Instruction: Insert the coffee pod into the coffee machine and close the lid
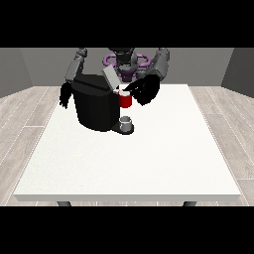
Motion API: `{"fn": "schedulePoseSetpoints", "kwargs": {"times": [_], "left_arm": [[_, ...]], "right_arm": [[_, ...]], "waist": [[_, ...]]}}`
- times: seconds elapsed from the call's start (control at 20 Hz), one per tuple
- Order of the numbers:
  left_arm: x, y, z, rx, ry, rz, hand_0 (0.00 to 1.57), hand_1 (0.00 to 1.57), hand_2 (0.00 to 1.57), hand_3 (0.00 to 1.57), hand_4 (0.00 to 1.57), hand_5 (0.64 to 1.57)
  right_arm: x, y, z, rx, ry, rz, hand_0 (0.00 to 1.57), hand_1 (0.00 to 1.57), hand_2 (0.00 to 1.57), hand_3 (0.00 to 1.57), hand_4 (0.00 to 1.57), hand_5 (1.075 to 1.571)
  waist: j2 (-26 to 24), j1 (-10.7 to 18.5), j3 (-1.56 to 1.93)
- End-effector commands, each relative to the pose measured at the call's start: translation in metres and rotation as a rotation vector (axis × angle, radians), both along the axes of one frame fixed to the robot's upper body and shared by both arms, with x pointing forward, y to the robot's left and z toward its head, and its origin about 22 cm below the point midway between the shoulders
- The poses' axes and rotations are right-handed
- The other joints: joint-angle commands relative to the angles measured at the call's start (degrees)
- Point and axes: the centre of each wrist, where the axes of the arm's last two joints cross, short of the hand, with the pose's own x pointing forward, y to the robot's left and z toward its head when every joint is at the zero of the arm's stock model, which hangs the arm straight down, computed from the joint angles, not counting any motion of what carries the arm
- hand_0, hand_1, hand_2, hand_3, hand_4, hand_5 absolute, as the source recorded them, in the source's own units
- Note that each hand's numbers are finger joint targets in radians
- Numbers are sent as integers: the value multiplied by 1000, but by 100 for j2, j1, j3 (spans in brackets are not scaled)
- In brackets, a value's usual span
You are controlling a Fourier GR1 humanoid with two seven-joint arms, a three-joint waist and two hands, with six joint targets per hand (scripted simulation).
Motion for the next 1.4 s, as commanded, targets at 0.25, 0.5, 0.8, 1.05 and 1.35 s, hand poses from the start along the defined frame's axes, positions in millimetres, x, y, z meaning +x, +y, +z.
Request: {"fn": "schedulePoseSetpoints", "kwargs": {"times": [0.25, 0.5, 0.8, 1.05, 1.35], "left_arm": [[-8, -6, -108, -184, 124, -184, 0, 0, 0, 0, 0, 1571], [-35, -25, -199, -379, 235, -209, 0, 0, 0, 0, 0, 1571], [-100, -5, -306, -612, 378, -174, 0, 0, 0, 0, 210, 1571], [-143, 15, -350, -666, 460, -137, 0, 0, 0, 0, 242, 1571], [-227, 70, -400, -705, 616, 22, 0, 0, 0, 0, 325, 1571]], "right_arm": [[-38, -21, -49, 41, 143, -87, 0, 0, 0, 0, 201, 1571], [-79, -57, -80, 24, 221, -105, 0, 0, 0, 0, 265, 1571], [-123, -36, -108, 14, 322, -90, 0, 0, 0, 0, 0, 1571], [-118, 22, -97, -60, 273, 15, 0, 0, 0, 0, 0, 1571], [-116, 59, -57, -55, 259, 76, 0, 0, 0, 0, 268, 1571]], "waist": [[-901, 581, -4], [-1730, 1011, -2], [-3011, 1282, -8], [-3486, 1295, -5], [-4539, 1072, -6]]}}
